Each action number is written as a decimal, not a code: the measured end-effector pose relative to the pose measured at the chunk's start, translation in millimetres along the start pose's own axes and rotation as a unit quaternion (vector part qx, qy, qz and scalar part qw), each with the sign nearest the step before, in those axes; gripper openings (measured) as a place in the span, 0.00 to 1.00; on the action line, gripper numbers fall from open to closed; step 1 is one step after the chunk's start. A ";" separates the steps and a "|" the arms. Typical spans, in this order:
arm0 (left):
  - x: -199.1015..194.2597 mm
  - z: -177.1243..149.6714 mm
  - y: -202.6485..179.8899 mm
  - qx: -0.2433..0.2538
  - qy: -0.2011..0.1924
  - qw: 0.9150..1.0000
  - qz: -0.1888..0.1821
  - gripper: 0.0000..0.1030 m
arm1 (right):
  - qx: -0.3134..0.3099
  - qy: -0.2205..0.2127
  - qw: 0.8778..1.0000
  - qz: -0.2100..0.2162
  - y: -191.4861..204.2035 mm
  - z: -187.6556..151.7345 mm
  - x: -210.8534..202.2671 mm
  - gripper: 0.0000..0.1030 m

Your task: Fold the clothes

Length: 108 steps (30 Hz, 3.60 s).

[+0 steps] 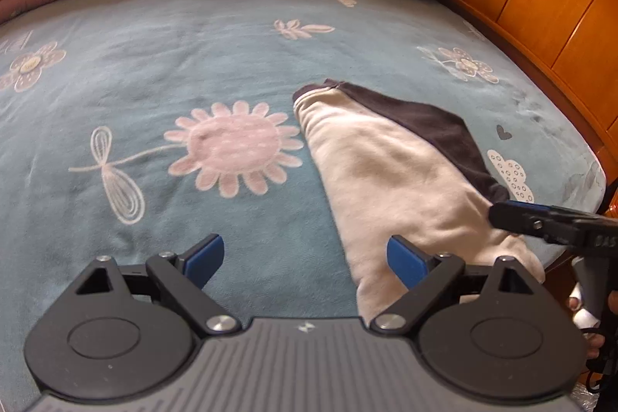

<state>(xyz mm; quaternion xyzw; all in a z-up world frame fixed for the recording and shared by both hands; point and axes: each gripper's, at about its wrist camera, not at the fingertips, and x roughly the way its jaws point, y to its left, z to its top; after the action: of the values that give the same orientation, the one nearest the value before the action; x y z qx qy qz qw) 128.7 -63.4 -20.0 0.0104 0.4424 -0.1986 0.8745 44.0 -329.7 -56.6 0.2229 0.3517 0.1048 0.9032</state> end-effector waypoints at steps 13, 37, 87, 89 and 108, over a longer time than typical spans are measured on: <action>20.8 0.0 -24.4 -0.023 0.031 0.995 -0.093 0.89 | -0.027 -0.007 0.996 -0.079 -0.8 -16.9 -8.2 1.00; 37.1 2.9 -35.4 -0.013 0.102 0.987 -0.127 0.89 | 0.045 0.002 0.993 -0.108 -60.7 -28.2 -34.2 1.00; 157.1 28.6 25.8 -0.252 0.148 0.906 -0.305 0.98 | 0.286 0.080 0.941 0.164 -149.5 27.5 45.1 1.00; 168.3 37.7 24.6 -0.263 0.148 0.900 -0.314 0.98 | 0.282 0.090 0.941 0.166 -149.3 43.0 59.8 1.00; 157.4 23.3 14.1 -0.250 0.119 0.905 -0.323 0.98 | 0.285 0.112 0.933 0.187 -141.0 53.5 69.4 1.00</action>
<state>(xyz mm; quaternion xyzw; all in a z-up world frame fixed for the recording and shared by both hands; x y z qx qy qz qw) 235.0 -108.2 -130.4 -0.3279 0.5574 -0.3502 0.6776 135.8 -447.2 -129.6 0.5196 0.4177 0.1910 0.7205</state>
